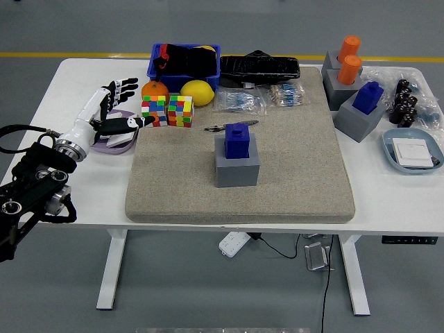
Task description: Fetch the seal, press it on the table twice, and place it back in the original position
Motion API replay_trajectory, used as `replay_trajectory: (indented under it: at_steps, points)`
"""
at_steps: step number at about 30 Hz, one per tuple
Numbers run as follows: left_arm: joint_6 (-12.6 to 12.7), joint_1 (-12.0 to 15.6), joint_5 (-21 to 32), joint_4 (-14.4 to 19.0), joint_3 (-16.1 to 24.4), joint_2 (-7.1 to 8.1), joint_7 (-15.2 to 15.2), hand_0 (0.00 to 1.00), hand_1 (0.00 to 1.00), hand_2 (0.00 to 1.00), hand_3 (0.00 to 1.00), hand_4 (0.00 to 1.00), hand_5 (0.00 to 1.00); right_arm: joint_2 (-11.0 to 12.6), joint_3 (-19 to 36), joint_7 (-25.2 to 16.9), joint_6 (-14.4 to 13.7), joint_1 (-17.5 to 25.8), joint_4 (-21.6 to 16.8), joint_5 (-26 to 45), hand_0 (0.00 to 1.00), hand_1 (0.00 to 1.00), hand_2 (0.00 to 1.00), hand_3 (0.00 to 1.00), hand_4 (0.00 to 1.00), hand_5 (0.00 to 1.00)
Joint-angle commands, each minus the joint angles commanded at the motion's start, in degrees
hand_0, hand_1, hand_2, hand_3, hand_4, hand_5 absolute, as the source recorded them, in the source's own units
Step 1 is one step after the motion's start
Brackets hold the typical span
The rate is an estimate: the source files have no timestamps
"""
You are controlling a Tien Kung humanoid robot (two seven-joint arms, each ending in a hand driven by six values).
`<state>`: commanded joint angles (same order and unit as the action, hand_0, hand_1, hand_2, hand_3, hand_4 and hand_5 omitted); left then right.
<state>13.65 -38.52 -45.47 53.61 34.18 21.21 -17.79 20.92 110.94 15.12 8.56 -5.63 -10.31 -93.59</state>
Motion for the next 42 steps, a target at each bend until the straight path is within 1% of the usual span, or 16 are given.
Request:
replay_trajectory:
  at_steps: [2, 7, 8, 13, 14, 17, 22, 25, 26, 29, 32, 38, 42]
  points:
    - [-0.03, -0.15, 0.09, 0.01, -0.44, -0.36, 0.01, 0.895, 0.883, 0.866, 0.877, 0.998, 0.079, -0.01, 0.02, 0.01, 0.01, 0.02, 0.00, -0.03, 0.792, 0.734, 0.756, 0.697, 0.827, 0.516]
    - [-0.06, -1.12, 0.52, -0.07, -3.21, -2.43, 0.02, 0.895, 0.883, 0.866, 0.877, 0.998, 0.079, -0.09, 0.08, -0.06, 0.06, 0.05, 0.00, -0.01, 0.792, 0.734, 0.756, 0.697, 0.827, 0.516]
    - [-0.08, -1.30, 0.70, -0.14, -3.78, -2.84, 0.00, 0.894, 0.880, 0.860, 0.873, 0.997, 0.027, -0.13, 0.06, -0.09, 0.08, 0.06, 0.00, 0.04, 0.792, 0.734, 0.755, 0.697, 0.827, 0.515]
    - [0.01, -2.07, 1.65, -0.14, -5.77, -4.06, -0.36, 0.894, 0.880, 0.860, 0.873, 0.997, 0.027, -0.20, -0.25, -0.11, 0.16, 0.09, 0.00, 0.28, 0.792, 0.734, 0.755, 0.697, 0.827, 0.515]
    - [0.05, -2.15, 1.70, -0.10, -5.99, -4.34, -0.38, 0.894, 0.880, 0.855, 0.874, 0.989, 0.002, -0.25, -0.27, -0.13, 0.14, 0.13, 0.00, 0.34, 0.792, 0.733, 0.755, 0.696, 0.828, 0.515]
    - [0.14, -2.18, 1.83, 0.09, -6.53, -4.98, -0.43, 0.894, 0.880, 0.855, 0.874, 0.989, 0.002, -0.40, -0.21, -0.19, 0.06, 0.31, 0.00, 0.43, 0.792, 0.733, 0.755, 0.696, 0.828, 0.515]
    - [0.19, -2.18, 1.89, 0.10, -7.51, -6.69, -0.39, 0.895, 0.879, 0.849, 0.875, 0.980, 0.002, -0.72, 0.00, -0.16, 0.14, 0.61, 0.00, 0.51, 0.792, 0.733, 0.755, 0.692, 0.828, 0.515]
    - [0.25, -2.16, 1.99, 0.07, -8.13, -7.43, -0.43, 0.895, 0.879, 0.849, 0.875, 0.980, 0.002, -0.86, 0.01, -0.22, 0.17, 0.77, 0.00, 0.57, 0.792, 0.733, 0.755, 0.692, 0.828, 0.515]
    - [0.30, -2.19, 2.02, -0.03, -8.57, -7.83, -0.44, 0.894, 0.880, 0.844, 0.874, 0.924, 0.002, -0.92, -0.03, -0.22, 0.19, 0.85, 0.00, 0.61, 0.793, 0.733, 0.754, 0.690, 0.828, 0.516]
    - [0.40, -2.40, 2.37, -0.26, -9.57, -8.54, -0.50, 0.894, 0.880, 0.844, 0.874, 0.924, 0.002, -1.05, -0.11, -0.23, 0.20, 1.01, 0.00, 0.65, 0.793, 0.733, 0.754, 0.690, 0.828, 0.516]
    - [0.72, -2.93, 2.90, -0.64, -11.01, -9.56, -0.81, 0.895, 0.879, 0.837, 0.873, 0.919, 0.002, -1.27, -0.36, -0.26, 0.24, 1.11, 0.00, 0.82, 0.792, 0.733, 0.754, 0.691, 0.828, 0.516]
    - [1.19, -3.42, 3.31, -1.81, -11.42, -11.71, -1.36, 0.894, 0.874, 0.830, 0.872, 0.915, 0.002, -1.56, -1.03, -0.67, 0.39, 1.10, 0.00, 1.43, 0.794, 0.733, 0.754, 0.692, 0.827, 0.515]
    - [1.41, -4.00, 3.25, -2.41, -11.27, -12.83, -1.51, 0.894, 0.874, 0.830, 0.872, 0.915, 0.002, -1.55, -1.43, -0.78, 0.42, 1.13, 0.00, 1.69, 0.794, 0.733, 0.754, 0.692, 0.827, 0.515]
